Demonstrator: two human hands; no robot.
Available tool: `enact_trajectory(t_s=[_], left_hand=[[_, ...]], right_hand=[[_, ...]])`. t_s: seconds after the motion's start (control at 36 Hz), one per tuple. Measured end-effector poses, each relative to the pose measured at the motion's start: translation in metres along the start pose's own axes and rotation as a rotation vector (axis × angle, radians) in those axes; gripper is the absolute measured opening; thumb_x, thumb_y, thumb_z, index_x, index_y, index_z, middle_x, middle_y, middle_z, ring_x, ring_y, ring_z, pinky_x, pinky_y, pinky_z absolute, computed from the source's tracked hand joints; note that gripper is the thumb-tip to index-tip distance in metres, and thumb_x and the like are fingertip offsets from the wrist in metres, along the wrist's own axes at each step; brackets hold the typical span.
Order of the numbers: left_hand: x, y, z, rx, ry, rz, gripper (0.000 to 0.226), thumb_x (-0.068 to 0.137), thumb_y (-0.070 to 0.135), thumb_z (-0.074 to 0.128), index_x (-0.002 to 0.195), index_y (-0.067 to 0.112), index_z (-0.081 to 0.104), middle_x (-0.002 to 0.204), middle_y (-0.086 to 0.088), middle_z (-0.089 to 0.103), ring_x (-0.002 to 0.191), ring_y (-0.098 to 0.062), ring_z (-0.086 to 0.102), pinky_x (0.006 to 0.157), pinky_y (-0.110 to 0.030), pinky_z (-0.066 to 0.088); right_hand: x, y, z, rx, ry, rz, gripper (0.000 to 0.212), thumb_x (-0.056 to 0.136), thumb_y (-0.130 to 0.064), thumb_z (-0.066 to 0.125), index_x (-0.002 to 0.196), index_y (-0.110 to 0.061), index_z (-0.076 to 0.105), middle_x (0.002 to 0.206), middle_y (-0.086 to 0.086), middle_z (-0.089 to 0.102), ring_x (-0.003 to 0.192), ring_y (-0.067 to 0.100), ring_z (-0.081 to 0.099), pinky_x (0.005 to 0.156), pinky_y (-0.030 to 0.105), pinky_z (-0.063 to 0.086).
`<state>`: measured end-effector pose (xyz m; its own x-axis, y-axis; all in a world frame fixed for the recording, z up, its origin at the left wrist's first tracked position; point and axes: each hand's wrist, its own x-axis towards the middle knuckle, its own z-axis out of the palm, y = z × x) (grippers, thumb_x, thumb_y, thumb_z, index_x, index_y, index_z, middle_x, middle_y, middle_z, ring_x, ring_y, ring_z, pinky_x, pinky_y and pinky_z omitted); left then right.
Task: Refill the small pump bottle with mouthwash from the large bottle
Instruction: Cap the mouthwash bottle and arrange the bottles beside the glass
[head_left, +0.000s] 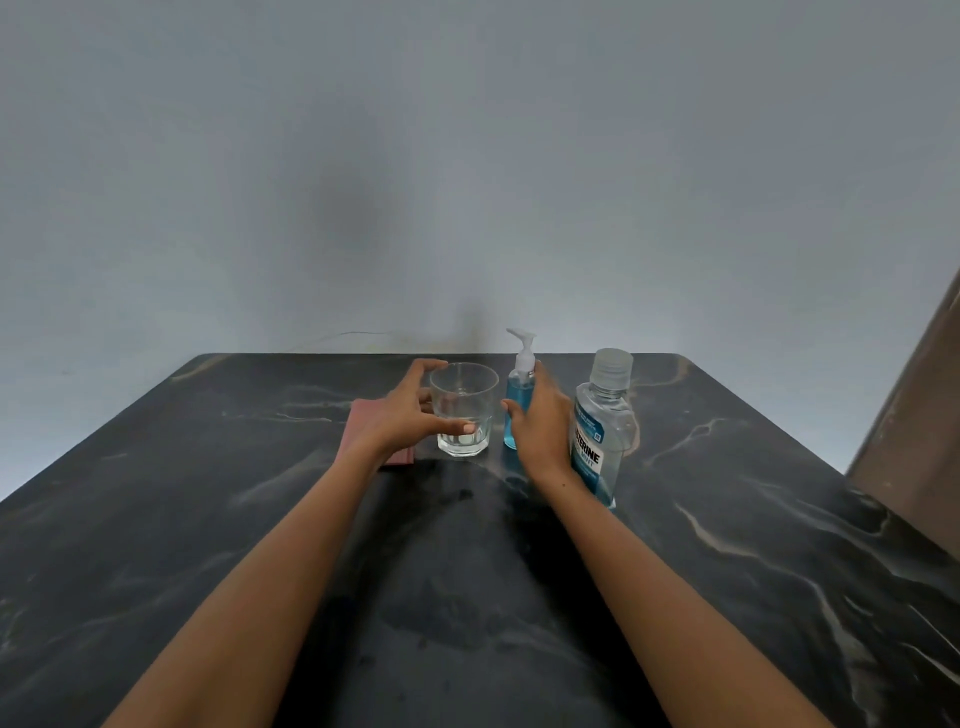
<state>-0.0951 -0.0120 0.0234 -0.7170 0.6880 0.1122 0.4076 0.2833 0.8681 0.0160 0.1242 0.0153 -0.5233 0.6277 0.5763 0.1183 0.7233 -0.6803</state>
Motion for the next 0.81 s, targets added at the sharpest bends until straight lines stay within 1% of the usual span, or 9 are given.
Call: enact_trajectory(t_s=[0.11, 0.22, 0.36, 0.44, 0.53, 0.61, 0.69, 0.75, 0.81], left_hand=[[0.005, 0.0, -0.001, -0.038, -0.013, -0.001, 0.097, 0.052, 0.032, 0.093, 0.13, 0.037, 0.037, 0.115, -0.006, 0.064, 0.103, -0.016, 0.065, 0.098, -0.044, 0.05], [0.009, 0.0, -0.001, -0.055, -0.012, 0.005, 0.093, 0.06, 0.019, 0.09, 0.134, 0.031, 0.035, 0.12, -0.012, 0.063, 0.1, -0.017, 0.065, 0.096, -0.041, 0.051], [0.013, 0.001, -0.001, -0.062, -0.012, -0.003, 0.092, 0.062, 0.015, 0.089, 0.135, 0.028, 0.035, 0.124, -0.014, 0.061, 0.107, -0.025, 0.063, 0.1, -0.046, 0.049], [0.013, 0.001, -0.001, -0.072, -0.017, -0.007, 0.092, 0.063, 0.013, 0.088, 0.135, 0.029, 0.033, 0.127, -0.016, 0.059, 0.107, -0.025, 0.062, 0.099, -0.044, 0.049], [0.011, 0.003, 0.0, -0.104, -0.023, -0.012, 0.095, 0.064, 0.011, 0.087, 0.138, 0.029, 0.031, 0.132, -0.017, 0.056, 0.113, -0.027, 0.06, 0.102, -0.046, 0.047], [0.007, 0.004, 0.004, -0.143, -0.007, -0.009, 0.101, 0.066, 0.007, 0.085, 0.145, 0.029, 0.025, 0.14, -0.019, 0.05, 0.119, -0.026, 0.055, 0.1, -0.039, 0.047], [0.001, 0.004, 0.008, -0.166, 0.034, -0.01, 0.112, 0.067, 0.002, 0.084, 0.151, 0.026, 0.014, 0.146, -0.019, 0.042, 0.132, -0.028, 0.046, 0.098, -0.032, 0.043], [-0.004, 0.003, 0.01, -0.158, 0.105, -0.01, 0.114, 0.067, 0.003, 0.085, 0.152, 0.024, 0.012, 0.147, -0.019, 0.042, 0.133, -0.027, 0.044, 0.098, -0.029, 0.04], [-0.012, 0.003, 0.011, -0.122, 0.212, -0.005, 0.109, 0.067, 0.009, 0.086, 0.151, 0.021, 0.016, 0.145, -0.018, 0.044, 0.131, -0.026, 0.046, 0.095, -0.026, 0.038]], right_hand=[[0.007, 0.005, 0.005, 0.005, -0.003, 0.006, 0.055, 0.08, -0.007, 0.071, 0.13, -0.009, 0.047, 0.116, 0.01, 0.063, 0.106, 0.023, 0.06, 0.089, 0.028, 0.045], [0.01, 0.008, 0.007, 0.013, -0.011, 0.018, 0.062, 0.081, -0.008, 0.071, 0.135, -0.009, 0.043, 0.122, 0.011, 0.061, 0.111, 0.024, 0.059, 0.096, 0.033, 0.047], [0.01, 0.011, 0.009, 0.029, -0.006, 0.01, 0.061, 0.079, -0.008, 0.072, 0.134, -0.011, 0.044, 0.122, 0.01, 0.062, 0.112, 0.023, 0.059, 0.092, 0.026, 0.044], [0.011, 0.011, 0.01, 0.022, -0.013, 0.012, 0.062, 0.08, -0.008, 0.072, 0.135, -0.012, 0.043, 0.124, 0.01, 0.061, 0.113, 0.024, 0.058, 0.094, 0.029, 0.045], [0.01, 0.012, 0.01, 0.023, -0.026, 0.019, 0.065, 0.081, -0.009, 0.071, 0.138, -0.012, 0.04, 0.126, 0.01, 0.06, 0.115, 0.024, 0.058, 0.095, 0.031, 0.046], [0.009, 0.012, 0.011, 0.008, -0.027, 0.021, 0.072, 0.081, -0.007, 0.07, 0.143, -0.013, 0.034, 0.126, 0.011, 0.06, 0.113, 0.024, 0.059, 0.094, 0.03, 0.047], [0.008, 0.011, 0.012, 0.004, -0.024, 0.031, 0.075, 0.081, -0.002, 0.069, 0.144, -0.013, 0.03, 0.126, 0.012, 0.059, 0.11, 0.023, 0.06, 0.091, 0.028, 0.047], [0.008, 0.009, 0.013, 0.009, -0.024, 0.051, 0.075, 0.081, 0.002, 0.067, 0.144, -0.013, 0.029, 0.127, 0.014, 0.058, 0.111, 0.025, 0.059, 0.092, 0.029, 0.047], [0.007, 0.007, 0.013, 0.013, -0.052, 0.076, 0.076, 0.082, 0.003, 0.065, 0.145, -0.011, 0.023, 0.136, 0.017, 0.051, 0.119, 0.029, 0.055, 0.099, 0.035, 0.047]])
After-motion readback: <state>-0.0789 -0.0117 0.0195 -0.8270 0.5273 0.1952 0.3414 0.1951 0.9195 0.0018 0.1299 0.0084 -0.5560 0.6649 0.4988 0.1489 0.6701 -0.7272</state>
